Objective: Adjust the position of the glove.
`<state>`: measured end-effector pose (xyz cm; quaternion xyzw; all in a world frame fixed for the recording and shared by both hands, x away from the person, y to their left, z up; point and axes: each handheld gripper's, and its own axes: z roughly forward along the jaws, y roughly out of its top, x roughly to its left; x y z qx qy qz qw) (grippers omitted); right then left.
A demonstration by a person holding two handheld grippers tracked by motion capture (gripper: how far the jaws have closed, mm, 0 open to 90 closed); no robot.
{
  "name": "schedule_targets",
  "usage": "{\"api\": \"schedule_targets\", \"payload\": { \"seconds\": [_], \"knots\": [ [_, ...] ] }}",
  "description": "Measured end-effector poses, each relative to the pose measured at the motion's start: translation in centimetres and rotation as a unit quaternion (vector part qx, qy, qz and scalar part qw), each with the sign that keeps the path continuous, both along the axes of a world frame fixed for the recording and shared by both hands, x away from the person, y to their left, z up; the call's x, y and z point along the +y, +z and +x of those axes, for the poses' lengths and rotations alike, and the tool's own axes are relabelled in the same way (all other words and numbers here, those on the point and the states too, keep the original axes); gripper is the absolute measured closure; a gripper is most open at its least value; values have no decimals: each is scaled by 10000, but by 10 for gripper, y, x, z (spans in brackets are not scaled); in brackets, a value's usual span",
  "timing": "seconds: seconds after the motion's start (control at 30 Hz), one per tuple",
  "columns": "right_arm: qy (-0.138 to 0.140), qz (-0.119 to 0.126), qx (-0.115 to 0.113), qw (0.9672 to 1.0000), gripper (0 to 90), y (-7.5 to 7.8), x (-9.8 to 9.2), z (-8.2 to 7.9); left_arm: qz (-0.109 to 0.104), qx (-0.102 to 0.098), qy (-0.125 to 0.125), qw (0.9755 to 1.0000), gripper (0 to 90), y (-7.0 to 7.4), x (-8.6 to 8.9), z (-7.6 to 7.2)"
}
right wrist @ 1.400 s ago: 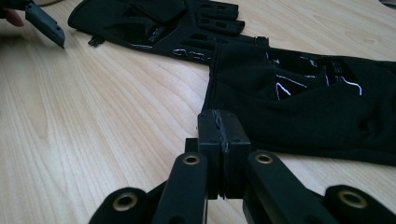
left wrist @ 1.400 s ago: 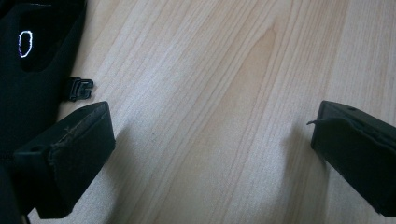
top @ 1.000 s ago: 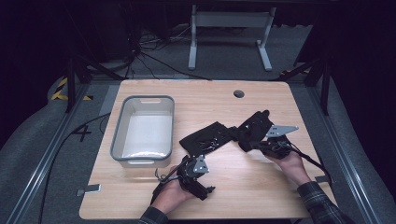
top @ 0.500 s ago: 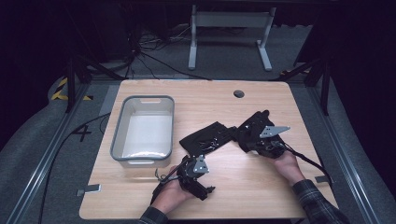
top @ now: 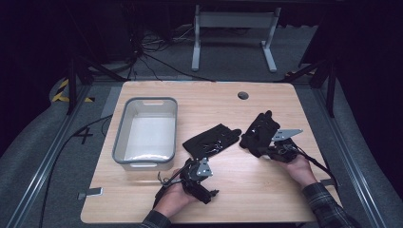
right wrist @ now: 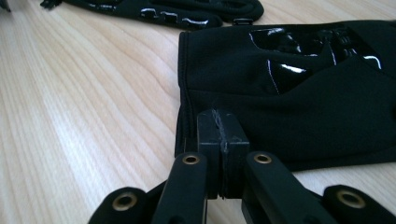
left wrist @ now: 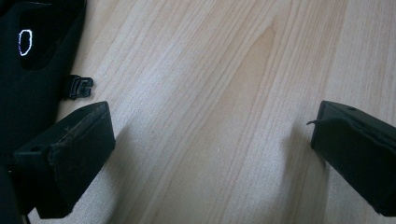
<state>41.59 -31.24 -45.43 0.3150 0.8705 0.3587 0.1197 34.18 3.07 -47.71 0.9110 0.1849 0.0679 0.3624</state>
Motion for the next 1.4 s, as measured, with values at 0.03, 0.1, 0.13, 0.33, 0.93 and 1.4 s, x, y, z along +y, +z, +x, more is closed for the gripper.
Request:
{"api": "schedule_targets", "payload": {
  "seconds": [0.03, 0.1, 0.13, 0.33, 0.93, 1.4],
  "knots": [
    [12, -38, 10, 10000, 900, 1, -1, -2, -8, -10, 3, 10000, 0, 0, 0, 0],
    [29, -66, 17, 10000, 900, 1, -3, -4, -10, -10, 5, 10000, 0, 0, 0, 0],
    [27, -80, 28, 10000, 900, 1, -5, -5, -10, -9, 6, 10000, 0, 0, 0, 0],
    [50, -155, 101, 9998, 900, 3, -15, -13, -10, -8, 7, 10000, 0, 0, 0, 0],
    [-124, -393, 159, 9990, 900, 8, -40, -22, -8, -2, 22, 10000, 0, 0, 0, -1],
    [93, 86, -133, 9998, 897, 26, -12, 1, -2, 4, 10, 10000, 0, 0, 0, 0]
  ]
}}
